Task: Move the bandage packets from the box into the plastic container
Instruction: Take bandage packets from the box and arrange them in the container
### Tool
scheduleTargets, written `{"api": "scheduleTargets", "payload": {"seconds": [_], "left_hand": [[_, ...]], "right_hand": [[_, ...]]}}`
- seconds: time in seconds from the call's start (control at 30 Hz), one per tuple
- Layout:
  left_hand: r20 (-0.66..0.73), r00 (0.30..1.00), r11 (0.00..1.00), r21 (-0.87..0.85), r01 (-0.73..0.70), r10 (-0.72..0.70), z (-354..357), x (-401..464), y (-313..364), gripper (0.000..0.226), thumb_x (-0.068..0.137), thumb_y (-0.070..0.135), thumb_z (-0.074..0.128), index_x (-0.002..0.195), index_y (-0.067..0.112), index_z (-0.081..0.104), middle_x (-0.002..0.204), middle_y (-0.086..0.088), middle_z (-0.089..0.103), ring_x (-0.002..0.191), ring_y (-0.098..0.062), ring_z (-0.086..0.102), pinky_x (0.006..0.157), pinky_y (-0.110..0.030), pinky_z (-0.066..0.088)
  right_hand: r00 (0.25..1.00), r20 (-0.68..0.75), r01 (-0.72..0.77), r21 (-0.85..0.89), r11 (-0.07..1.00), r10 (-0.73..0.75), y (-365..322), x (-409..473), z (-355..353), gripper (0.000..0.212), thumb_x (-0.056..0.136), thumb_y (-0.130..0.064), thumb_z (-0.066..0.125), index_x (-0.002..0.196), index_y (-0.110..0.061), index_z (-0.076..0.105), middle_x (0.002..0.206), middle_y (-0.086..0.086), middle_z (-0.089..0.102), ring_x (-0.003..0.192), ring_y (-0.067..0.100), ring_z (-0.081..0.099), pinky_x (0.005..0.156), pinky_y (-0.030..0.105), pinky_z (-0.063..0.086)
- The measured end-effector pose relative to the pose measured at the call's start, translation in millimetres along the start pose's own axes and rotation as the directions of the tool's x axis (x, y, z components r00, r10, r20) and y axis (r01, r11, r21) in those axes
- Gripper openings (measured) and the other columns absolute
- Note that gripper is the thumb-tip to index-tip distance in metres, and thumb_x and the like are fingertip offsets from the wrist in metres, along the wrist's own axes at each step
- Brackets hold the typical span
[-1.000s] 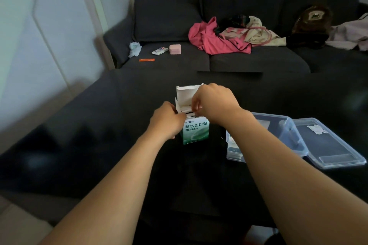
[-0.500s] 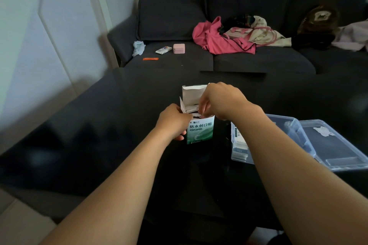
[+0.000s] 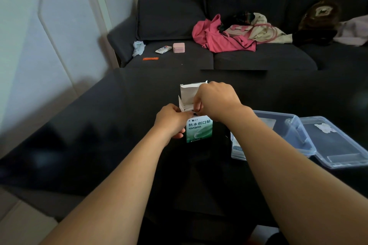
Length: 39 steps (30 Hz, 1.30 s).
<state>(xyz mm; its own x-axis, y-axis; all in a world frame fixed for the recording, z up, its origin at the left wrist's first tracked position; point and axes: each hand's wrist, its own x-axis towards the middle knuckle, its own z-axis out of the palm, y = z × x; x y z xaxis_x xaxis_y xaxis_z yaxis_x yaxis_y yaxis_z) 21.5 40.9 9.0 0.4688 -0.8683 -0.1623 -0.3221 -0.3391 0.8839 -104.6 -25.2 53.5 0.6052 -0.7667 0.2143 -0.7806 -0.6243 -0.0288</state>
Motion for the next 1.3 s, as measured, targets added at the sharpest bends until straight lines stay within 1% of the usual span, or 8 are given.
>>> {"api": "scheduleTargets", "payload": {"seconds": [0.17,0.4,0.57,0.67,0.8,0.93,1.1,1.3], "left_hand": [[0.039,0.999,1.000,-0.004,0.028,-0.028,-5.0,-0.1,-1.3,0.025,0.093,0.033,0.070,0.105,0.014,0.059,0.097,-0.010,0.072,0.069,-0.016,0.063,0.053,-0.026,0.054],[0.001,1.000,1.000,0.018,0.004,-0.004,-0.5,-1.4,-0.2,0.018,0.095,0.027,0.064,0.087,0.016,0.053,0.081,-0.007,0.068,0.062,-0.017,0.060,0.052,-0.028,0.054],[-0.139,0.985,0.994,0.062,-0.093,0.101,0.5,0.0,-1.5,0.035,0.088,0.032,0.074,0.104,0.016,0.048,0.093,-0.004,0.065,0.071,-0.019,0.065,0.059,-0.037,0.058],[-0.278,0.891,0.921,0.261,-0.289,0.359,-0.6,-1.0,-2.4,0.058,0.077,0.031,0.085,0.112,0.019,0.040,0.108,-0.002,0.057,0.088,-0.021,0.058,0.070,-0.037,0.047],[-0.271,0.767,0.798,0.374,-0.473,0.582,0.9,-3.6,1.1,0.045,0.080,0.026,0.083,0.114,0.019,0.053,0.113,-0.001,0.046,0.090,-0.020,0.054,0.072,-0.035,0.050],[-0.226,0.764,0.777,0.382,-0.501,0.604,3.2,3.4,3.1,0.030,0.091,0.030,0.073,0.117,0.015,0.071,0.106,0.001,0.038,0.095,-0.019,0.050,0.077,-0.029,0.046],[-0.222,0.730,0.750,0.365,-0.552,0.646,2.6,4.4,7.6,0.028,0.096,0.029,0.067,0.117,0.011,0.073,0.109,0.004,0.041,0.105,-0.014,0.038,0.076,-0.011,0.032],[-0.270,0.610,0.667,0.314,-0.676,0.745,3.4,3.1,16.2,0.016,0.102,0.026,0.057,0.101,0.014,0.067,0.101,0.002,0.062,0.098,-0.022,0.054,0.073,-0.028,0.040]], "right_hand": [[1.000,-0.027,-0.007,0.020,1.000,0.007,3.6,0.1,3.8,0.017,0.085,-0.023,0.069,0.098,-0.030,0.077,0.102,0.003,0.068,0.079,0.025,0.059,0.065,0.032,0.043],[1.000,0.012,-0.028,0.108,0.994,0.027,11.8,1.1,4.1,0.008,0.088,-0.025,0.072,0.094,-0.029,0.075,0.100,0.001,0.068,0.086,0.025,0.063,0.067,0.032,0.043],[1.000,-0.009,0.001,0.103,0.995,0.000,9.0,-0.4,3.4,0.009,0.091,-0.016,0.067,0.095,-0.023,0.071,0.100,0.002,0.066,0.084,0.022,0.058,0.068,0.032,0.041],[1.000,-0.022,0.011,0.139,0.990,-0.008,11.2,-0.1,-3.8,0.011,0.094,-0.013,0.064,0.089,-0.023,0.062,0.097,0.001,0.061,0.080,0.022,0.057,0.067,0.033,0.041],[0.999,-0.040,0.032,0.208,0.978,-0.024,15.9,-0.2,-15.3,0.011,0.096,-0.013,0.062,0.088,-0.021,0.060,0.095,0.001,0.062,0.074,0.019,0.060,0.067,0.037,0.051],[0.998,-0.039,0.055,0.338,0.939,-0.044,21.9,-2.9,-26.8,0.009,0.098,-0.011,0.059,0.091,-0.016,0.062,0.099,0.006,0.063,0.071,0.022,0.068,0.069,0.045,0.061],[0.997,-0.080,0.058,0.558,0.828,-0.015,31.2,-8.5,-36.2,0.004,0.095,-0.004,0.064,0.093,-0.008,0.067,0.090,0.004,0.067,0.074,0.020,0.074,0.063,0.033,0.064],[0.975,-0.212,0.116,0.724,0.680,0.060,39.4,-16.9,-48.1,0.009,0.091,0.001,0.069,0.096,-0.005,0.072,0.085,0.007,0.072,0.075,0.013,0.075,0.060,0.021,0.061]]}}
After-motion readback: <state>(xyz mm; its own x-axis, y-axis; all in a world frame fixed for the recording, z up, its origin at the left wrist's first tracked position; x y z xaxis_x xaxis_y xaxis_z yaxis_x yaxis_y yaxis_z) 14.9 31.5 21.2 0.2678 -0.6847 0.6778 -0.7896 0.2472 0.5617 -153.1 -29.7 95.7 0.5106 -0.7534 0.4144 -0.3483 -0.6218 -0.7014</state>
